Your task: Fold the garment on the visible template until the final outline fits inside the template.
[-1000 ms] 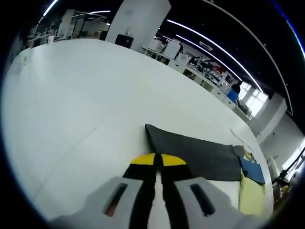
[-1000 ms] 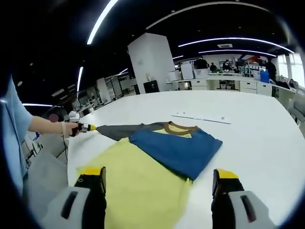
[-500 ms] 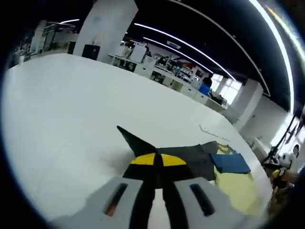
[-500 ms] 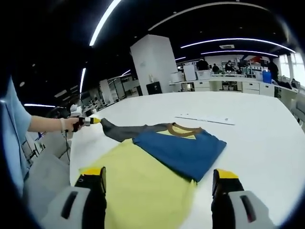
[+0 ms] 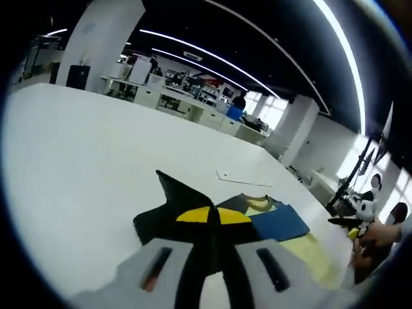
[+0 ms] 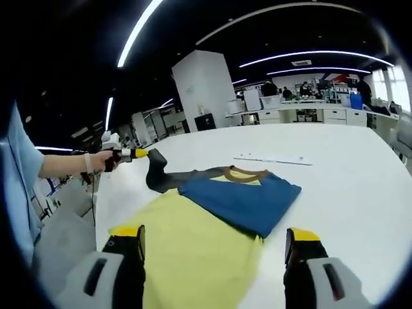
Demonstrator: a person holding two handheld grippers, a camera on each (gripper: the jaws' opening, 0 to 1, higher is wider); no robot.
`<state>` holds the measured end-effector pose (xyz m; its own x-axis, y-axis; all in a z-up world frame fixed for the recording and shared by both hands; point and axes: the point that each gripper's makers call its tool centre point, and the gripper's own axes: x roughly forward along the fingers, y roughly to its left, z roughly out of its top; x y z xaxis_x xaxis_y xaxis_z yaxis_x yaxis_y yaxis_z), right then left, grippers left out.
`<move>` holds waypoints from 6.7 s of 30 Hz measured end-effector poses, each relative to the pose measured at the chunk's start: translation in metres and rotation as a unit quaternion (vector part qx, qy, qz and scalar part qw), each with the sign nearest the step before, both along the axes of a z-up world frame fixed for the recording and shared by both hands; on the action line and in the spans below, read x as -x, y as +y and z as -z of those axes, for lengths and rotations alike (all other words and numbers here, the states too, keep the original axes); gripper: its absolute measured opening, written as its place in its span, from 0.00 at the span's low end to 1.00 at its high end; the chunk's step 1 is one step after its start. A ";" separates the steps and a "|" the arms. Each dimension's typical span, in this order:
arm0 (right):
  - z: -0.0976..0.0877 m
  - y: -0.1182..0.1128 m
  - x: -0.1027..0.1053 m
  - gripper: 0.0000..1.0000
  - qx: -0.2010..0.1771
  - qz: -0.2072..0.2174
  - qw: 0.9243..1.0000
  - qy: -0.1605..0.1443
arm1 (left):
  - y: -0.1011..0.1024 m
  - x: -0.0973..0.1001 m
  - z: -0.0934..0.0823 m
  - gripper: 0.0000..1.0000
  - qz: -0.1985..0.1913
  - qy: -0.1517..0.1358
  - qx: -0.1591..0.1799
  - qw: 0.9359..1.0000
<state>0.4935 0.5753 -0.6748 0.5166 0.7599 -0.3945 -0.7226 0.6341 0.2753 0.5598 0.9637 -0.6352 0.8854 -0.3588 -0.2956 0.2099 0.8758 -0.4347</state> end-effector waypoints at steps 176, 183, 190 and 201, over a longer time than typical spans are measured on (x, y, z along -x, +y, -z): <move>0.042 -0.013 0.019 1.00 0.019 0.000 0.999 0.040 | -0.175 0.048 0.086 0.94 0.240 0.018 -0.125 0.962; 0.044 -0.013 0.020 1.00 0.025 -0.007 0.999 0.040 | -0.153 0.063 0.088 0.93 0.224 0.028 -0.129 0.966; 0.043 -0.013 0.020 1.00 0.029 -0.009 0.999 0.040 | -0.137 0.077 0.093 0.93 0.209 0.038 -0.128 0.969; 0.044 -0.012 0.024 1.00 0.039 -0.011 0.998 0.042 | -0.122 0.091 0.089 0.89 0.191 0.043 -0.116 0.974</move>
